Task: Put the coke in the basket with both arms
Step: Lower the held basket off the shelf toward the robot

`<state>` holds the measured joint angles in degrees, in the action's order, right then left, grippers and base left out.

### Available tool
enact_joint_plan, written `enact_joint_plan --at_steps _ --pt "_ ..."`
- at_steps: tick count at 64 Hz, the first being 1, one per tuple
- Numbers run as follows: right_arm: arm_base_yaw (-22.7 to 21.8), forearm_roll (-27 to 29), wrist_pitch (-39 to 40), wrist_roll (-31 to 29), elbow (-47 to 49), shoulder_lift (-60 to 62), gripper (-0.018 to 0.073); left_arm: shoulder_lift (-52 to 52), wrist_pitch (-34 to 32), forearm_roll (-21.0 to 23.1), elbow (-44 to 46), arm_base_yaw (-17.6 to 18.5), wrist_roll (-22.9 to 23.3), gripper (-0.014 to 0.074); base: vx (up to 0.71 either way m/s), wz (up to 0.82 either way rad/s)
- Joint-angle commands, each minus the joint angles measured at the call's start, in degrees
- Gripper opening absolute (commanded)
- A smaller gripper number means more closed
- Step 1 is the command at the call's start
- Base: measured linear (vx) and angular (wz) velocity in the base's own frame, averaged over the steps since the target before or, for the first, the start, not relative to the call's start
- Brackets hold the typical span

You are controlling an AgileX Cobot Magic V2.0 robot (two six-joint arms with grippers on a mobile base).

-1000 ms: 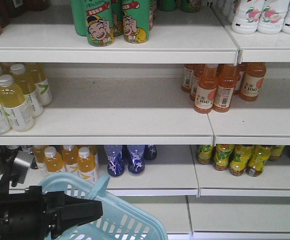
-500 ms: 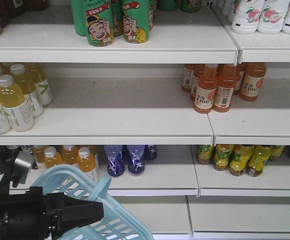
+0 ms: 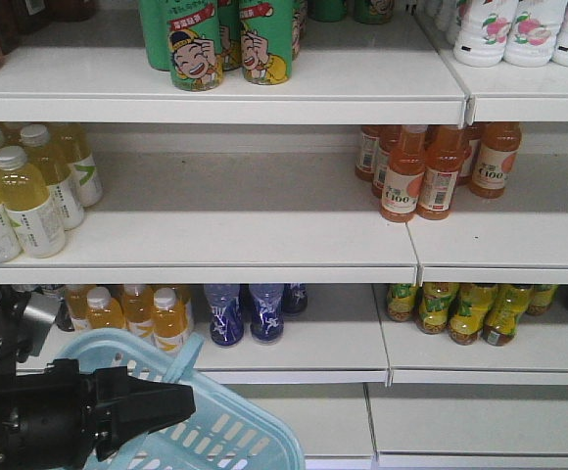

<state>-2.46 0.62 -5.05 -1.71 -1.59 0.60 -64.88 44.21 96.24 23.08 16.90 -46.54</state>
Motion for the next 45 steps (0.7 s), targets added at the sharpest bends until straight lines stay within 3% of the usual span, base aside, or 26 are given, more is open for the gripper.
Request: enact_joint_plan --at_steps 1,14,45 --pt "0.0 -0.2 4.0 -0.6 -0.4 0.8 -0.001 1.3 2.3 6.2 1.5 0.2 -0.3 -0.0007 0.0 0.0" --pt "0.0 -0.2 4.0 -0.6 -0.4 0.8 -0.001 1.3 -0.5 6.0 1.5 0.2 -0.3 -0.0007 0.0 0.0" --pt "0.0 -0.2 4.0 -0.6 -0.4 0.8 -0.001 1.3 0.0 5.9 1.5 0.2 -0.3 -0.0007 0.0 0.0"
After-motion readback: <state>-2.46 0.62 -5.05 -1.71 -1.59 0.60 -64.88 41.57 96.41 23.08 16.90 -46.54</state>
